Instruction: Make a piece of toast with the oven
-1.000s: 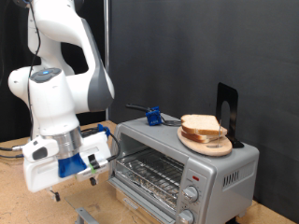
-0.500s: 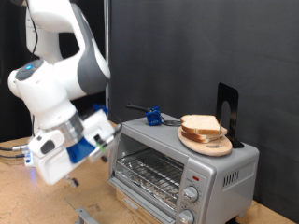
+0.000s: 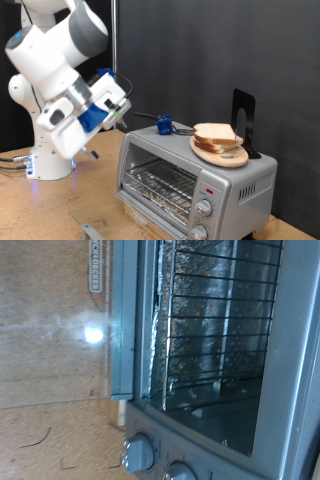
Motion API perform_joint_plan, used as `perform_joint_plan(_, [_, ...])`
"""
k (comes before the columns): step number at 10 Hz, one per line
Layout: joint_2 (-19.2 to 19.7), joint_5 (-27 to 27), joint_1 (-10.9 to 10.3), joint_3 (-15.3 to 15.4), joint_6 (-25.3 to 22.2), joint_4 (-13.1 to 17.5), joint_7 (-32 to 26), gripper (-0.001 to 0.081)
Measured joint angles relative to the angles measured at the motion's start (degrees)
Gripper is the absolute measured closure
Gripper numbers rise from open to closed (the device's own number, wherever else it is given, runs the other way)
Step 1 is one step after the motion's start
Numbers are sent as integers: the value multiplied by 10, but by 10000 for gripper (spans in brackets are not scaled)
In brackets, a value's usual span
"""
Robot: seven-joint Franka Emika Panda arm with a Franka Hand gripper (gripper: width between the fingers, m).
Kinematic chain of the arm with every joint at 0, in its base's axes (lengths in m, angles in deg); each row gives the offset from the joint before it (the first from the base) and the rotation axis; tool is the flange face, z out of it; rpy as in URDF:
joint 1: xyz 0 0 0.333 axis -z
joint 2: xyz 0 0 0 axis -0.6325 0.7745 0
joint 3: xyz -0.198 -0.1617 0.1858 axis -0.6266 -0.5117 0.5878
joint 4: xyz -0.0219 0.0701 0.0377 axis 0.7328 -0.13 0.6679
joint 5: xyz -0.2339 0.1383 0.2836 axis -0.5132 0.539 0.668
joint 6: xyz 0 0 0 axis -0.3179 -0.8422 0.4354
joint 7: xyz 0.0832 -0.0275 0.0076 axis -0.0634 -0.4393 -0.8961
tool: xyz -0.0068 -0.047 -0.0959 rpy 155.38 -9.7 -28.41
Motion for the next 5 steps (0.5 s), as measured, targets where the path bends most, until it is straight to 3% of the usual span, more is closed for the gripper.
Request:
perform_joint_plan(1, [-20, -24, 2, 12, 26, -18, 36, -3])
perform_joint_plan(2, [-19, -18, 2, 11, 18, -18, 26, -3])
perform_joint_plan(5, [-25, 65, -22, 14, -49, 8, -62, -3])
